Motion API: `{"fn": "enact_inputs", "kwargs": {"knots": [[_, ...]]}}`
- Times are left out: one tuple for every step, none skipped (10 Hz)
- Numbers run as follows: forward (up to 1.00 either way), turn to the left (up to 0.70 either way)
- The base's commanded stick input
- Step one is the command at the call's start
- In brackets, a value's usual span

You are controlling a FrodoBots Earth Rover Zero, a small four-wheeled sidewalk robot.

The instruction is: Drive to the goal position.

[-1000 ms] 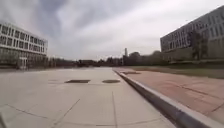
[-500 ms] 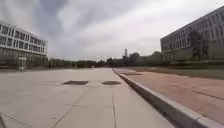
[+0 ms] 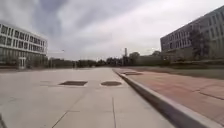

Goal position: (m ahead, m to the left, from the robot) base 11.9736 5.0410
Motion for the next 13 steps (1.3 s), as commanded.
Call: {"fn": "enact_inputs", "kwargs": {"knots": [[0.5, 0.0], [0.5, 0.0], [0.5, 0.0], [0.5, 0.0], [0.5, 0.0], [0.5, 0.0], [0.5, 0.0], [0.5, 0.0], [0.5, 0.0], [0.5, 0.0], [0.5, 0.0], [0.5, 0.0], [0.5, 0.0]]}}
